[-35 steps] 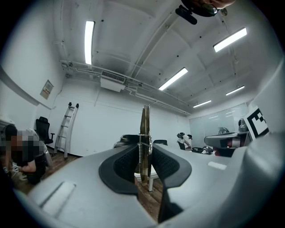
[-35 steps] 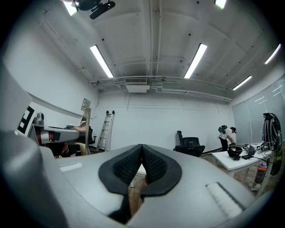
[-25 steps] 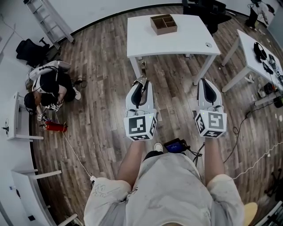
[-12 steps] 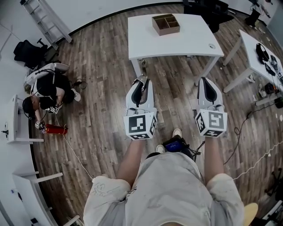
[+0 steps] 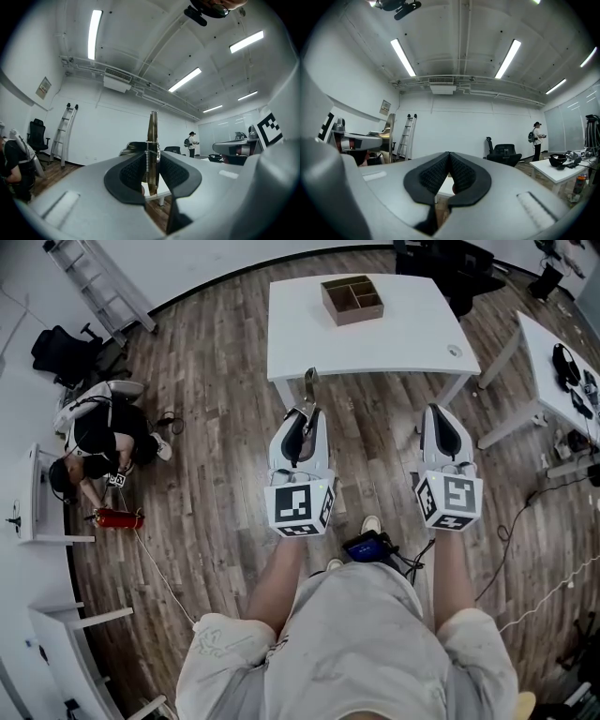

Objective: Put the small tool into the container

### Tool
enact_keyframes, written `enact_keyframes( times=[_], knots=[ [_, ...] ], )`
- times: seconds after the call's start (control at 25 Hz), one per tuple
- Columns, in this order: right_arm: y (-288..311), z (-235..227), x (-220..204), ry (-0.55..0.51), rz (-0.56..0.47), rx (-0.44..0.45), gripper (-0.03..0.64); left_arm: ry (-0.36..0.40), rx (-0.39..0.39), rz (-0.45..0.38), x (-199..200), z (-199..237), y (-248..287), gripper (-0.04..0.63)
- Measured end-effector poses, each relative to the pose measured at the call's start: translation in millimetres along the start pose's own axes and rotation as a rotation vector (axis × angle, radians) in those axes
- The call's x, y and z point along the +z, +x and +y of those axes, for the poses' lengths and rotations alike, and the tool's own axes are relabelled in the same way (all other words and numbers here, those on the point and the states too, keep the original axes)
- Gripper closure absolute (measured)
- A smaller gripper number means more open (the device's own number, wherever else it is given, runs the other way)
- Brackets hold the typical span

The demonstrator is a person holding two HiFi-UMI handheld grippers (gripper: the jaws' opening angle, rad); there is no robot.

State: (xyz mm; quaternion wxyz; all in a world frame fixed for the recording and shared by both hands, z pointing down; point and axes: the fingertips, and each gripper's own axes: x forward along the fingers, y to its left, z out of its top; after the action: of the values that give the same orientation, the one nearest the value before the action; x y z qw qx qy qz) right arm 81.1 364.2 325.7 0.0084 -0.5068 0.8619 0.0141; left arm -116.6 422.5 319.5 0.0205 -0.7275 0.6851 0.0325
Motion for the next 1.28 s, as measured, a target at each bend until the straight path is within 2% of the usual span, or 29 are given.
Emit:
enact_keyframes(
  times=[0.08,0.32,0.56,0.84,1.08,1.28],
  knots=[
    [26.7,-34.1,-0.6,0.007,-0.002,0.004,0.612,0.007,0.002,0.005,-2.5,-15.6,39.7,0.489],
    [59.5,-61.3,-9.3,0.010,-0.015,0.013,0.612,0.018,0.010,0.003,-13.4,-22.6,81.4,0.489],
    [119.5,-160.9,-10.5,0.023,-0.017,0.017,0.612,0.028,0.027,0.004,-16.3,-70.8,183.8,0.489],
    [175.1,-239.0,-16.5,0.033,-0.028,0.034,0.612,0.034,0.058,-0.007,-22.1,-99.4,265.4,0.489],
    [231.7,-255.7,-25.5,0.042,-0.031,0.045,0.612,0.044,0.066,-0.010,-29.7,-85.3,319.5,0.489],
    [300.5,-251.7,-34.3,0.032,-0.037,0.056,0.612,0.051,0.057,-0.019,-40.5,-54.5,375.8,0.489]
  ],
)
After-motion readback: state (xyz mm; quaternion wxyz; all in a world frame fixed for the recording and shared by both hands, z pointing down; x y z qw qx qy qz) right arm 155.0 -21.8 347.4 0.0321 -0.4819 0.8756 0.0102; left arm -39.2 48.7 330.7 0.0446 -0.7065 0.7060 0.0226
